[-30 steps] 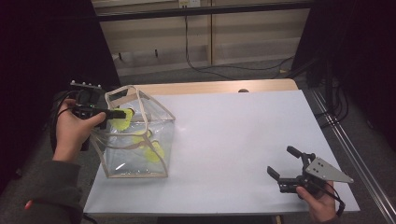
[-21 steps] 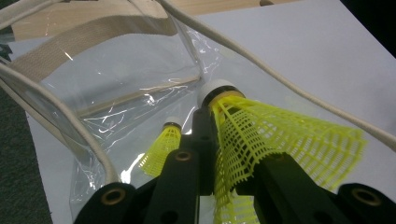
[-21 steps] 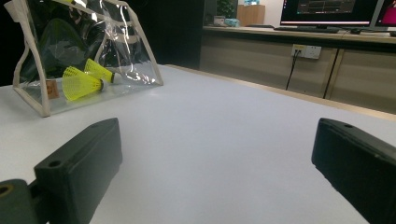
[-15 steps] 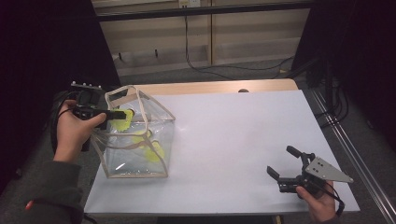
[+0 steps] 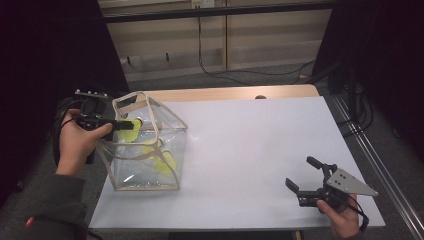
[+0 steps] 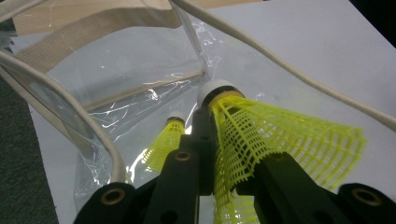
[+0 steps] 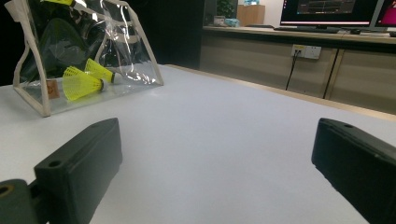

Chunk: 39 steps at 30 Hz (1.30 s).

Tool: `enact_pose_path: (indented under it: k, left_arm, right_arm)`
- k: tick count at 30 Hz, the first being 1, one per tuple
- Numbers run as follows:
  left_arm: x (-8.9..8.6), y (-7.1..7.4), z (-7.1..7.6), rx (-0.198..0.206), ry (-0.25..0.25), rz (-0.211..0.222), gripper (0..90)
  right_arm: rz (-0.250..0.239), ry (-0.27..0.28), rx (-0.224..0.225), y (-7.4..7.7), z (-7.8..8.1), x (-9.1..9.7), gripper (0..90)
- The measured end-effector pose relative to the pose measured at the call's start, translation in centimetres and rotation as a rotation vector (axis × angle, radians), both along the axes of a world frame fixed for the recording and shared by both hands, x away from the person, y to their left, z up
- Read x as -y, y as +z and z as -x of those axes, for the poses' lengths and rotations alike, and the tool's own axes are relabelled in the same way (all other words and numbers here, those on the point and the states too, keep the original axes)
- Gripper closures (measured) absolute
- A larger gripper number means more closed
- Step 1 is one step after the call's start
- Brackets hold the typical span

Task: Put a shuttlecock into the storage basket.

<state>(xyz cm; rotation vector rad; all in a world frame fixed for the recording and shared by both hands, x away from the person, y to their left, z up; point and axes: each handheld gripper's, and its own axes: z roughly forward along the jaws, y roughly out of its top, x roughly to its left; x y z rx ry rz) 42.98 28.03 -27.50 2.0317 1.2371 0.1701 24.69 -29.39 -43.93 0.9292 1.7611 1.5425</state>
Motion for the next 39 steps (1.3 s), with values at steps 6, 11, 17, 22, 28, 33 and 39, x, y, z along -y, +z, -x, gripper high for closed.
enact_pose_path:
  k: [6,11,17,22,28,33,39]
  left_arm:
    - [-0.2,0.0,0.0,0.0,-0.005,-0.007,82.5]
    - [-0.2,0.0,0.0,0.001,-0.003,-0.008,82.4]
    - [-0.3,0.0,0.0,0.006,-0.002,-0.007,81.8]
    - [-0.3,0.0,0.1,0.004,-0.001,-0.007,82.3]
    - [-0.3,0.4,0.2,0.012,-0.004,0.004,81.6]
    - [0.1,0.7,0.3,0.013,-0.008,0.038,78.8]
    - [0.8,1.3,0.4,0.021,-0.029,0.084,73.0]
  right_arm:
    - [-0.002,0.0,0.0,0.0,0.0,0.0,1.6]
    - [0.003,0.0,-0.001,0.0,0.0,0.0,1.6]
    - [0.0,-0.001,0.0,0.0,0.0,0.0,1.6]
    - [0.0,-0.002,-0.001,0.0,0.0,0.0,1.6]
    - [0.001,0.001,0.0,0.0,0.1,0.0,1.6]
    - [0.002,0.0,0.003,0.0,0.0,0.0,1.6]
    - [0.004,-0.001,0.002,0.0,0.1,0.0,1.6]
